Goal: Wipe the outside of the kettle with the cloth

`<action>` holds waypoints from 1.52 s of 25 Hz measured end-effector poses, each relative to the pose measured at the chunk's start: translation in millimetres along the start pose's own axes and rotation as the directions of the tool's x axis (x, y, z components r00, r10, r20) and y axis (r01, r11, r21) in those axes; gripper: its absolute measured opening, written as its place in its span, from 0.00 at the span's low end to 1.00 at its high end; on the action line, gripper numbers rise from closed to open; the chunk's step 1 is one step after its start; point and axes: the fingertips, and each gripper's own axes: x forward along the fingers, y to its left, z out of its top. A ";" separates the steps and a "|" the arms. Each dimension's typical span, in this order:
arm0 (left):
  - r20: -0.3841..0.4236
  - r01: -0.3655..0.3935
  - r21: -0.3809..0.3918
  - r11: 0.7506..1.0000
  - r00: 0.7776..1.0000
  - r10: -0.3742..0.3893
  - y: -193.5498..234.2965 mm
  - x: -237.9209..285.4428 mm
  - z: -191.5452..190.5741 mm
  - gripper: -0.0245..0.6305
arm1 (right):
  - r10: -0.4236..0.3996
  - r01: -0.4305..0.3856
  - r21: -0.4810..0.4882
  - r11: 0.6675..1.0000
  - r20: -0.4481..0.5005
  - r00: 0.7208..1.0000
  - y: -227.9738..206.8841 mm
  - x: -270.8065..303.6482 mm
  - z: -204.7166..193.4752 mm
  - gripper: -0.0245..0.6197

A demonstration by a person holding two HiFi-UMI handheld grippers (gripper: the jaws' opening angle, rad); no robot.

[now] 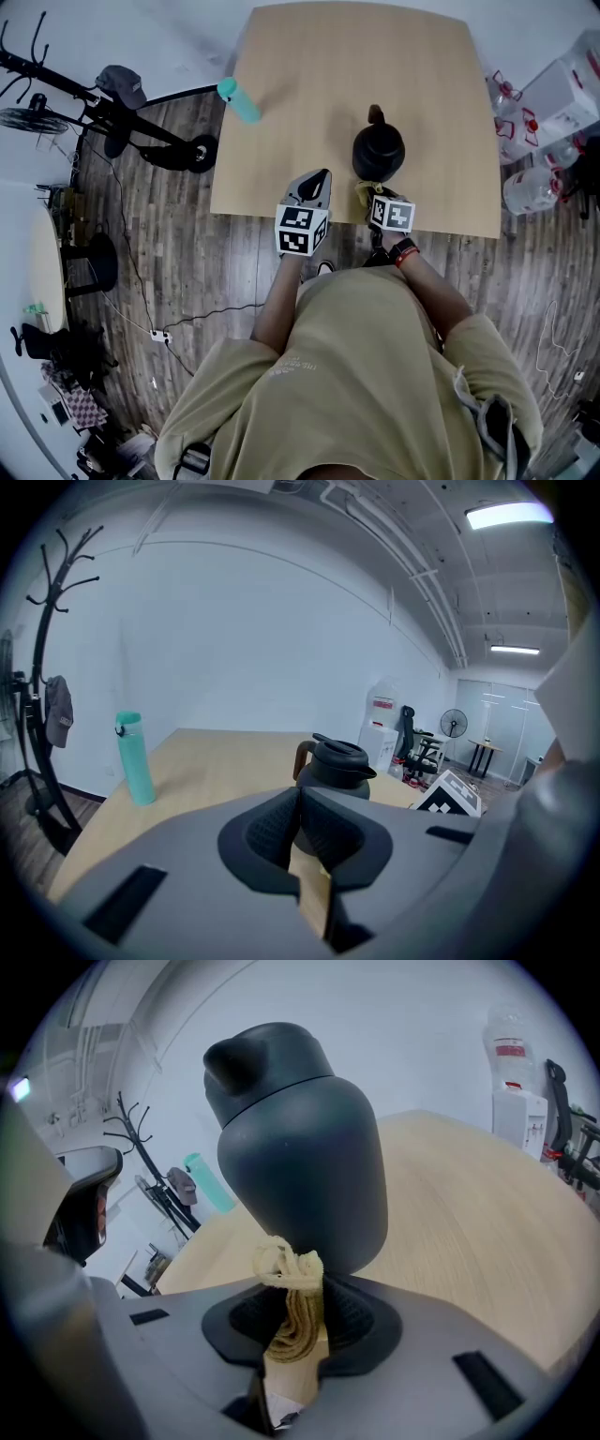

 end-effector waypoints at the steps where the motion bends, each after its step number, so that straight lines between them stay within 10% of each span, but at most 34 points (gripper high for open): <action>1: 0.000 0.001 0.000 1.000 1.000 -0.001 -3.3 1.9 0.3 0.07 | 0.002 -0.002 0.000 1.000 -0.002 1.000 -3.5 -2.1 0.1 0.22; 27: -0.006 0.008 0.004 1.000 1.000 -0.008 -38.7 19.7 0.1 0.07 | -0.077 0.078 -0.058 0.995 0.027 0.997 -67.9 -27.1 19.5 0.21; 38: 0.066 0.009 0.029 1.000 0.998 -0.011 -33.8 14.9 38.1 0.07 | -0.115 0.140 -0.074 0.987 0.271 0.956 -70.3 -93.0 99.0 0.21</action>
